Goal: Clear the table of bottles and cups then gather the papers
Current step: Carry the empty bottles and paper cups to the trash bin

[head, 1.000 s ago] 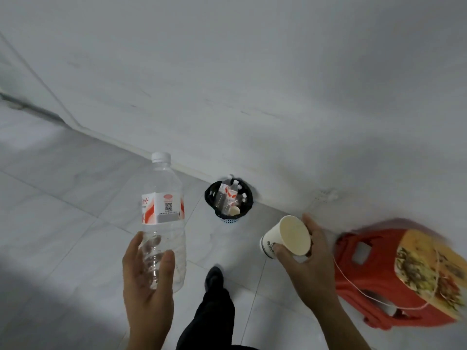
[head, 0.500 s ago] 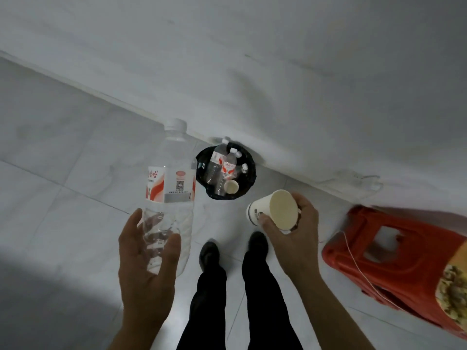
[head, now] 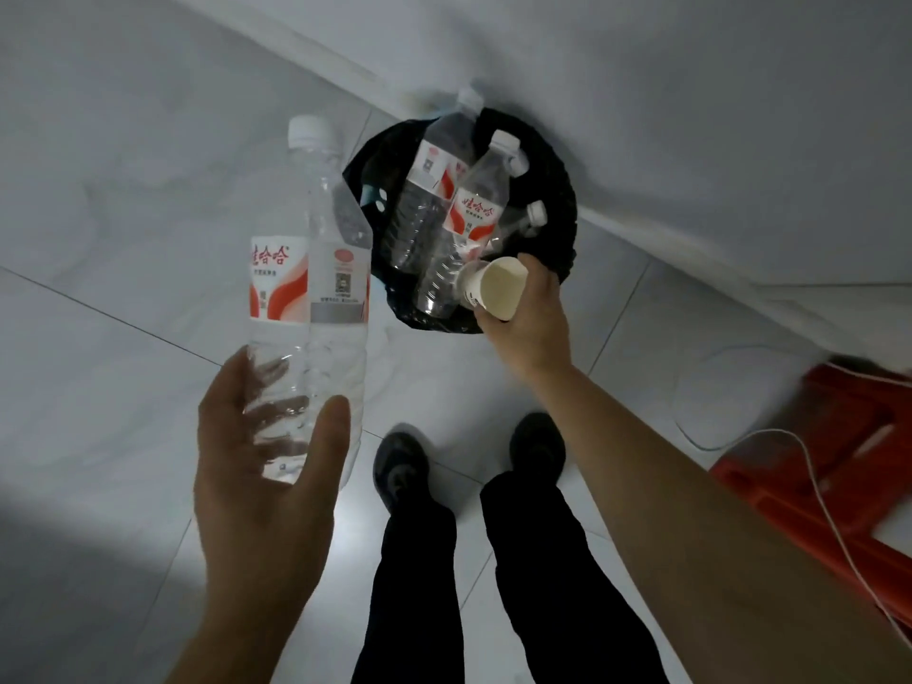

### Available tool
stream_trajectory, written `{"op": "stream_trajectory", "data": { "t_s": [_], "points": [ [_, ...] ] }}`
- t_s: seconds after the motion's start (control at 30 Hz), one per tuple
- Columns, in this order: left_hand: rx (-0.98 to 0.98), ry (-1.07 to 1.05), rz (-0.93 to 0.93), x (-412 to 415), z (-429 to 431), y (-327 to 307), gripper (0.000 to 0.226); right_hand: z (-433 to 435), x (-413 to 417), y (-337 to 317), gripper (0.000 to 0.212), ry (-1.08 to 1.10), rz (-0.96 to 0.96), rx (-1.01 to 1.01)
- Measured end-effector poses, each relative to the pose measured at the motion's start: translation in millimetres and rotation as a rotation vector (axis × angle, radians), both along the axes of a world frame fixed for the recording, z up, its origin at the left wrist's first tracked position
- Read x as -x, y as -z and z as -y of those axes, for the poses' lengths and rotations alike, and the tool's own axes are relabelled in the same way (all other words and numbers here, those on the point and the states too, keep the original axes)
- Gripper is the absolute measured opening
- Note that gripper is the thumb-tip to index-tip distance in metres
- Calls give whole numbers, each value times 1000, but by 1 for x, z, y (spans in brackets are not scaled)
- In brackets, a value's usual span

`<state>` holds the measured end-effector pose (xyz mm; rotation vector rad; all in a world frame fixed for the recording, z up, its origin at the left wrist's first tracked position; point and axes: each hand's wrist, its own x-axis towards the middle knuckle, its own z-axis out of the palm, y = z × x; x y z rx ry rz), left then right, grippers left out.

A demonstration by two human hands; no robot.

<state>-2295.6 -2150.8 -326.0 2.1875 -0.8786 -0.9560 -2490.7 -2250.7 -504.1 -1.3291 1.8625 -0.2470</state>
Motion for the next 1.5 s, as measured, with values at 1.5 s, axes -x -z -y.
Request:
{"op": "stream_trajectory", "data": {
  "t_s": [1.5],
  "points": [
    [-165,320,128,20,4,72,55,-59,44,-87,53,-247,-133,-131]
  ]
}}
